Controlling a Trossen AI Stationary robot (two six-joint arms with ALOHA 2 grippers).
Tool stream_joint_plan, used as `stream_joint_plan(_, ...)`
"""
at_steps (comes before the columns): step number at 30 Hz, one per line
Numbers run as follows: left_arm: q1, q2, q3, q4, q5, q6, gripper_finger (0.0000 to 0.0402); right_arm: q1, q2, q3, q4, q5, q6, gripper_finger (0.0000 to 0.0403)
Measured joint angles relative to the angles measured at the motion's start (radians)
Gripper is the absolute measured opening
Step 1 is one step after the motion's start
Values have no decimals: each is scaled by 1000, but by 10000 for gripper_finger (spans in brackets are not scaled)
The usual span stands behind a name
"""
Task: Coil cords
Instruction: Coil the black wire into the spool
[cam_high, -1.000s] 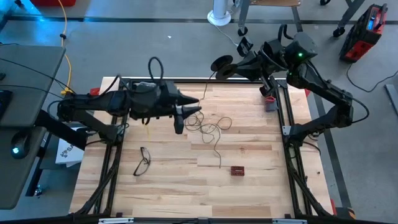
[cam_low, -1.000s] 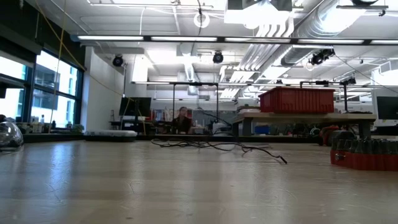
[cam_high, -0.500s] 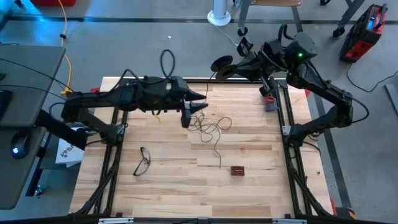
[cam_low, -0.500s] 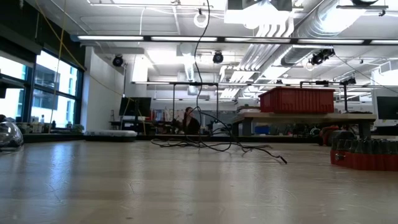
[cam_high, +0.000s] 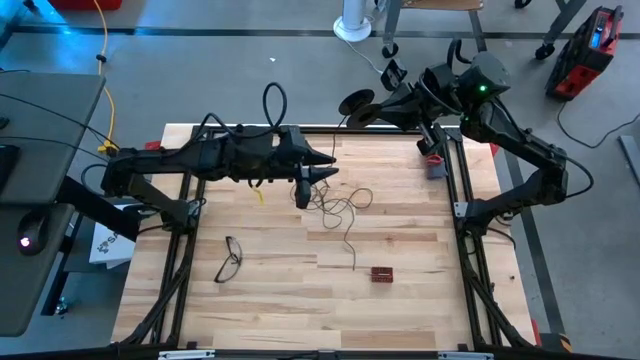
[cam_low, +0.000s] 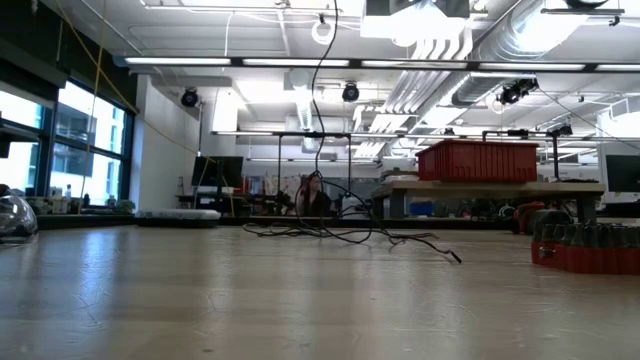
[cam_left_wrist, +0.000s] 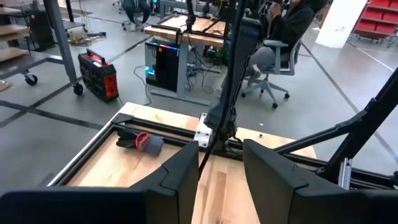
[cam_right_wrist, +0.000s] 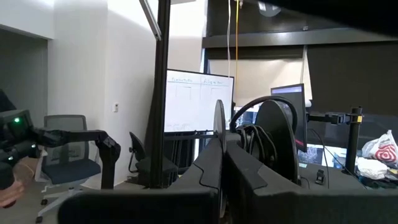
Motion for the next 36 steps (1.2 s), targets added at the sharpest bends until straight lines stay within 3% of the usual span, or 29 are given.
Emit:
stream_joint_plan(5, 0, 0, 0, -2, -10, 18, 87, 0, 0, 0, -1, -14, 3, 0)
stream_joint_plan(12, 0, 0, 0, -12, 2, 13, 7, 0, 0, 0, -2, -48, 27, 0)
stream_joint_plan(17, 0, 0, 13, -21, 23, 18, 2, 0, 0, 0, -2, -70, 61, 0)
stream_joint_plan(23, 14, 6, 29, 29, 168, 36, 1, 77, 3, 0, -1, -77, 97, 0)
stream_joint_plan(29, 12, 61, 29, 85, 287, 19, 1, 165, 20, 0, -15, 3, 33, 0)
stream_joint_plan(36, -40, 66, 29, 104, 294, 124, 0, 169, 21, 0, -45, 74, -6, 0)
